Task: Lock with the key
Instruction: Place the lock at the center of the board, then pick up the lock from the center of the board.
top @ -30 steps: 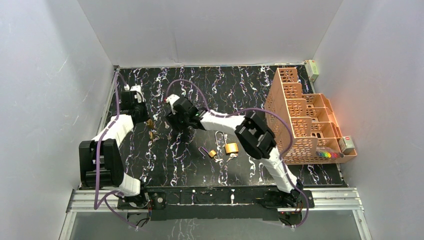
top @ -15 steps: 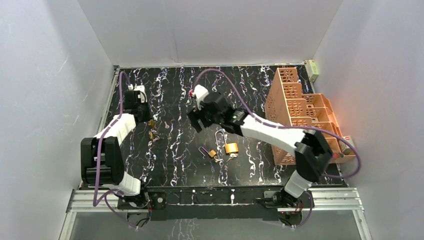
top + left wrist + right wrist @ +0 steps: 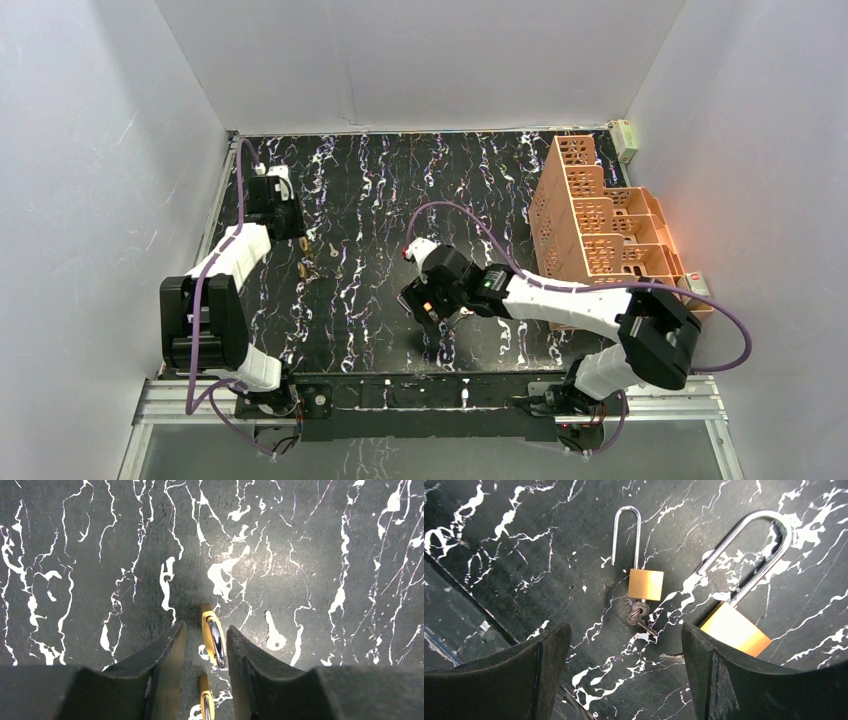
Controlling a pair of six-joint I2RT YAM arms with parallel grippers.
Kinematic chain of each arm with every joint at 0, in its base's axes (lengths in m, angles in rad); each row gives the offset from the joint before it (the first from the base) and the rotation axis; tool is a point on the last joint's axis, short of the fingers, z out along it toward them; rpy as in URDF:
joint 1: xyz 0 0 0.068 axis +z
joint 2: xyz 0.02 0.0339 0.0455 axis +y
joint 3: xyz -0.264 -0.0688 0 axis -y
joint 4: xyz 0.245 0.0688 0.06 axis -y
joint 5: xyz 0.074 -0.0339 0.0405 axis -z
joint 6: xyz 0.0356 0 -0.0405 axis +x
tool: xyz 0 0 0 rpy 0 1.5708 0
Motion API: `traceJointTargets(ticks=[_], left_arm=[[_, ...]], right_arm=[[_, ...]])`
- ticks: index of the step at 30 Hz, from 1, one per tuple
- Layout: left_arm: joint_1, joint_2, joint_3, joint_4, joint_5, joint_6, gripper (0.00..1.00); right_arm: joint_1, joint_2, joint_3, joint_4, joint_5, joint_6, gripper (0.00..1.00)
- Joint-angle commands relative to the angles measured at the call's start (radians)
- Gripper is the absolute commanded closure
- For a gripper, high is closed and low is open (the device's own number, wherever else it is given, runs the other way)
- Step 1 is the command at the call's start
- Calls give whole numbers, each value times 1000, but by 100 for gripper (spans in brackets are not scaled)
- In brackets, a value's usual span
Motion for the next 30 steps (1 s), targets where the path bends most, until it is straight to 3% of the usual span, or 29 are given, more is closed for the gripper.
traceJointTargets(ticks=[1,9,12,16,24,30], left_arm=[[-3,-44,67,-30,10,-11,63],[-3,-74,123,-63,11,-24,49],[-4,-114,138,-66,16,-24,26],[-4,-143,174,-89,19,-25,23],[-4,-176,213,-123,21,-18,22],[-3,-196,246,-151,67,0,19]], right_arm=[[21,31,-10,56,49,67,12],[27,154,43,83,85,2,19],[27,197,63,95,80,-11,24],[28,232,77,109,66,-13,30],[27,276,80,135,51,1,32],[27,293,73,135,33,17,46]])
